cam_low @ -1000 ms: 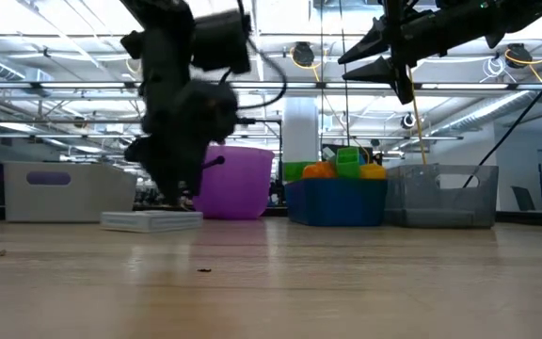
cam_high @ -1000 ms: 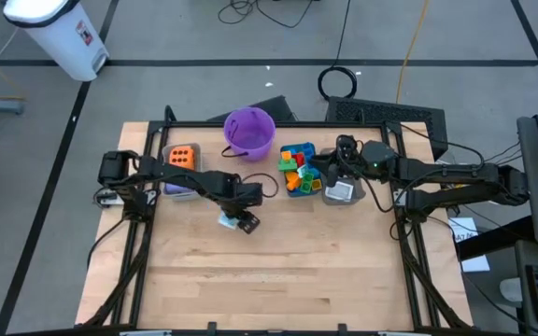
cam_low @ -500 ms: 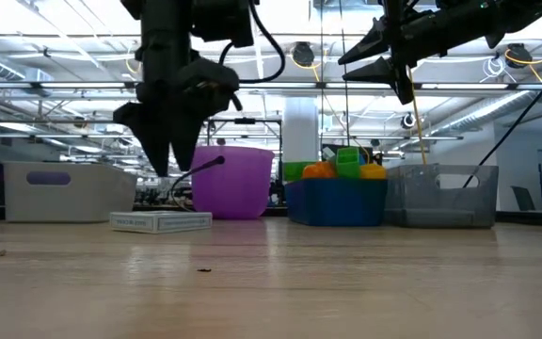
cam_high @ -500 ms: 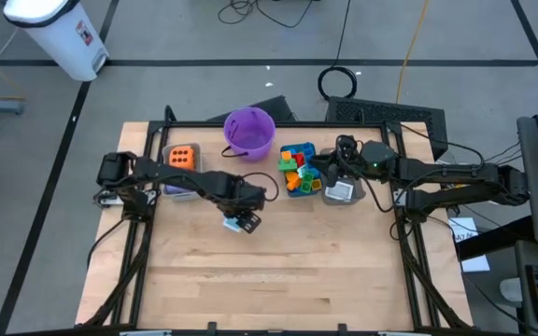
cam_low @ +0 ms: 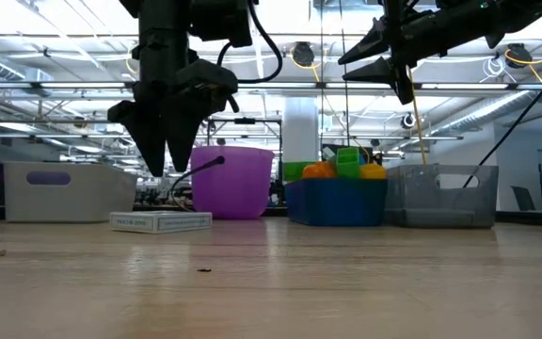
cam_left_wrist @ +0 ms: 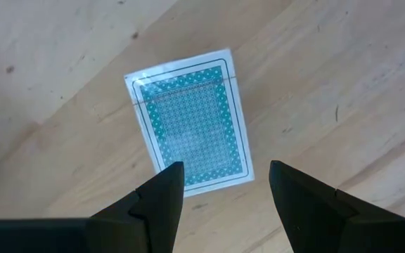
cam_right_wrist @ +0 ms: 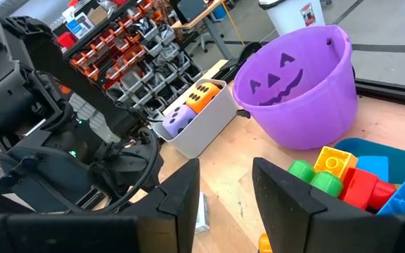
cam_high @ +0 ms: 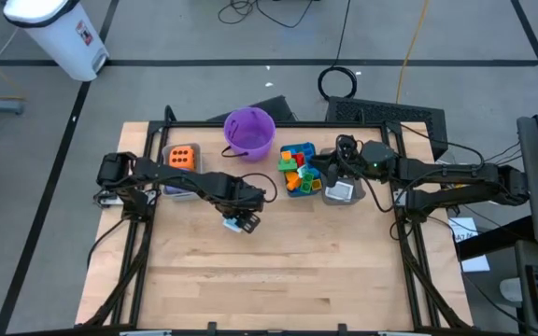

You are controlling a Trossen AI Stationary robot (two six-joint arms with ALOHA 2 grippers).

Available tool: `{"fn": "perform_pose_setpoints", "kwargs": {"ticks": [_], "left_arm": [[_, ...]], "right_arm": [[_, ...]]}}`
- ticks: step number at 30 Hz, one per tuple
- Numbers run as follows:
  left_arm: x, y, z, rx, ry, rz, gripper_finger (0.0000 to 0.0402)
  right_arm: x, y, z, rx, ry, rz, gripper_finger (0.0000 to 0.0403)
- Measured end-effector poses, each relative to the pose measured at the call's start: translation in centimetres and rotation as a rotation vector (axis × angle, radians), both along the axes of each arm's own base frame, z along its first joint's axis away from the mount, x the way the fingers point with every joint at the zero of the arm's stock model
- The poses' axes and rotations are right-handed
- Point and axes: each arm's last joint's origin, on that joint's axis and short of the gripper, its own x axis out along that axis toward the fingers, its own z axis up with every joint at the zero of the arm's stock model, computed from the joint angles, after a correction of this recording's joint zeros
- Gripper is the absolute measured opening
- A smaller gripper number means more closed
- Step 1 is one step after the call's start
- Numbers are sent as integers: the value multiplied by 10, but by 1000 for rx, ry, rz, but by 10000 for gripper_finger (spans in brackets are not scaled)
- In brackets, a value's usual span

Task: Pick & Place Toys
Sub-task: Put the blue deck of cards into the black bin

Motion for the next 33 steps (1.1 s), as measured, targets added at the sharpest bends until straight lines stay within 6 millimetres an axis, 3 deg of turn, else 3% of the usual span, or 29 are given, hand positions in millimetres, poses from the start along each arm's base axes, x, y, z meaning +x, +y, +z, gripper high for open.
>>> {"fn": "perform_pose_setpoints", "kwargs": {"ticks": [5, 14, 23, 33], "left_arm": [[0, 0, 0, 1, -5, -6, 248], [2, 1, -4, 34, -34, 24, 391], [2, 0, -4, 62, -44, 49, 360], [3, -6, -10, 120, -22, 63, 359]], "right_arm": [[0, 0, 0, 0, 0, 0, 125], [0, 0, 0, 8, -2, -1, 125], [0, 0, 0, 8, -2, 2, 125], [0, 0, 0, 9, -1, 3, 125]]}}
